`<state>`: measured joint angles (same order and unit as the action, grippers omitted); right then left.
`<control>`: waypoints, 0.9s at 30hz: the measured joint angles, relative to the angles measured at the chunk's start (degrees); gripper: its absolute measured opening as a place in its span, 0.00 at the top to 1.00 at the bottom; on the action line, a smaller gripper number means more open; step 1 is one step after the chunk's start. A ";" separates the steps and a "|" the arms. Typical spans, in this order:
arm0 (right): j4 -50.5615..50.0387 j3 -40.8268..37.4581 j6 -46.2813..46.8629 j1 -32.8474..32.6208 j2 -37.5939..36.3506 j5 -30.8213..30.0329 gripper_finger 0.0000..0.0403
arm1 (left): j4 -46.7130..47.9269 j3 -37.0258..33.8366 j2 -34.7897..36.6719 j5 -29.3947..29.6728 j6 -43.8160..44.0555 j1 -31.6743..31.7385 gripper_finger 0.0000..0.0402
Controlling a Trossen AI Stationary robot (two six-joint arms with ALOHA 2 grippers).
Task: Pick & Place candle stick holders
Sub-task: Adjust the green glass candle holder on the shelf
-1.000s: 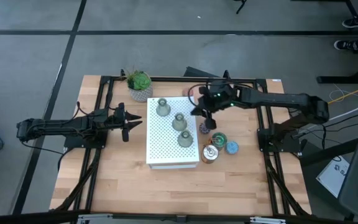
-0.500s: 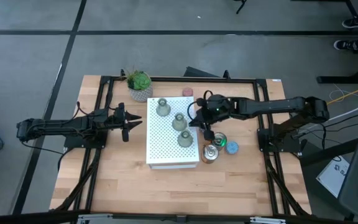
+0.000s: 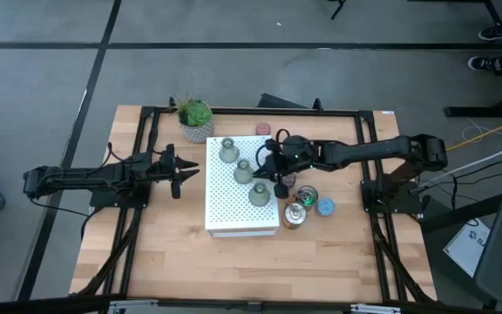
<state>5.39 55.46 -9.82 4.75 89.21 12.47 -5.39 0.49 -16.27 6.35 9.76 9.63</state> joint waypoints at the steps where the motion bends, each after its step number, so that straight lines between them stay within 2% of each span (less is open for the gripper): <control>1: 1.49 0.00 0.00 0.00 0.40 0.03 0.91 | 0.01 -0.02 0.00 -0.02 0.02 0.00 0.73; 13: 9.53 1.04 0.83 -0.04 5.65 3.34 0.91 | 0.00 -0.01 0.00 -0.02 0.02 0.00 0.73; 23: 9.14 5.39 -0.04 -0.04 7.72 3.24 0.91 | 0.02 -0.01 0.00 -0.02 0.02 0.00 0.73; 27: 5.28 6.34 -0.07 0.14 7.42 3.24 0.91 | 0.01 -0.02 0.00 -0.02 0.01 0.00 0.73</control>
<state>10.66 61.80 -9.89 4.90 96.63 15.70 -5.38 0.47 -16.27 6.33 9.77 9.63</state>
